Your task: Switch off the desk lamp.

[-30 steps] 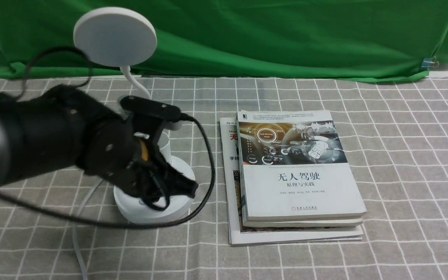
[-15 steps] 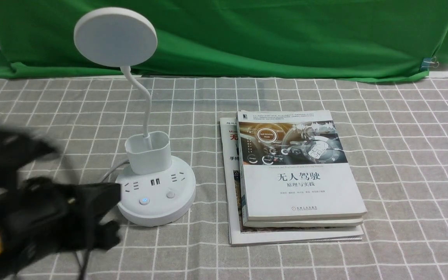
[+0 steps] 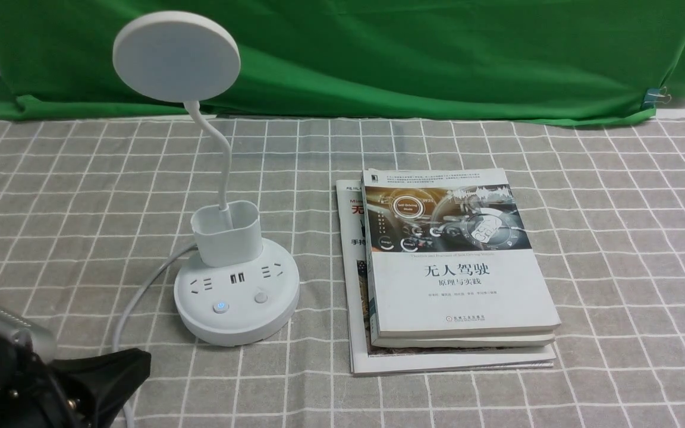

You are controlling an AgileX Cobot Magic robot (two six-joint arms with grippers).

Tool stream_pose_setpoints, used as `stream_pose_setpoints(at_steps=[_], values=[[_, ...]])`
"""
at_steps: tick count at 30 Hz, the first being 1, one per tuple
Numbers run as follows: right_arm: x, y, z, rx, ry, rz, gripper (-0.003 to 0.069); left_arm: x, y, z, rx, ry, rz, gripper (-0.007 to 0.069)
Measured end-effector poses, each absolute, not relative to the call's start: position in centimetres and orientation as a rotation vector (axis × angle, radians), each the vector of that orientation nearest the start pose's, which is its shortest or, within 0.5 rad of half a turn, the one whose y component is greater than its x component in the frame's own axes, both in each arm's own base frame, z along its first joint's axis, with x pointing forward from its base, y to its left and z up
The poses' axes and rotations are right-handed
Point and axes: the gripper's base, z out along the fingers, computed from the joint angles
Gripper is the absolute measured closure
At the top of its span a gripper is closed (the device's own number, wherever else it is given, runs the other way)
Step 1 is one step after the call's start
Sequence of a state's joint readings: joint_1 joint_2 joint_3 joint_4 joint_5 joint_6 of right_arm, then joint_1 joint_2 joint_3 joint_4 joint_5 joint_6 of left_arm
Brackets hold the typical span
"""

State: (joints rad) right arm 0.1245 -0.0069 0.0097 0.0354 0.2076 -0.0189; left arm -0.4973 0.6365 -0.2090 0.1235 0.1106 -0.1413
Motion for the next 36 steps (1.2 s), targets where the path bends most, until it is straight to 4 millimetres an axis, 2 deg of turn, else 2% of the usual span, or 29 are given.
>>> stream_pose_setpoints(at_steps=[4,7,10,13,17,23,36], values=[[5.5,0.8,19.1,-0.098,1.692,0.111,0.0622,10.5,-5.5,22.1,0.502,1.95,-0.284,0.0626],[5.5,0.8,19.1,-0.098,1.692,0.111,0.0622,10.0,-4.3,22.4,0.469,1.889,-0.211,0.0626],[5.5,0.8,19.1,-0.098,1.692,0.111,0.0622,9.1,-2.9,22.7,0.374,1.81,-0.149,0.0626],[5.5,0.8,19.1,-0.098,1.692,0.111,0.0622,7.4,-0.9,22.5,0.191,1.689,-0.015,0.0626],[5.5,0.8,19.1,-0.098,1.692,0.111,0.0622,6.0,0.1,20.7,0.027,1.621,0.061,0.0626],[5.5,0.8,19.2,-0.098,1.692,0.111,0.0622,5.5,0.3,18.8,-0.014,1.744,0.077,0.0626],[5.5,0.8,19.2,-0.098,1.692,0.111,0.0622,5.6,0.3,19.0,0.002,1.719,0.087,0.0624]])
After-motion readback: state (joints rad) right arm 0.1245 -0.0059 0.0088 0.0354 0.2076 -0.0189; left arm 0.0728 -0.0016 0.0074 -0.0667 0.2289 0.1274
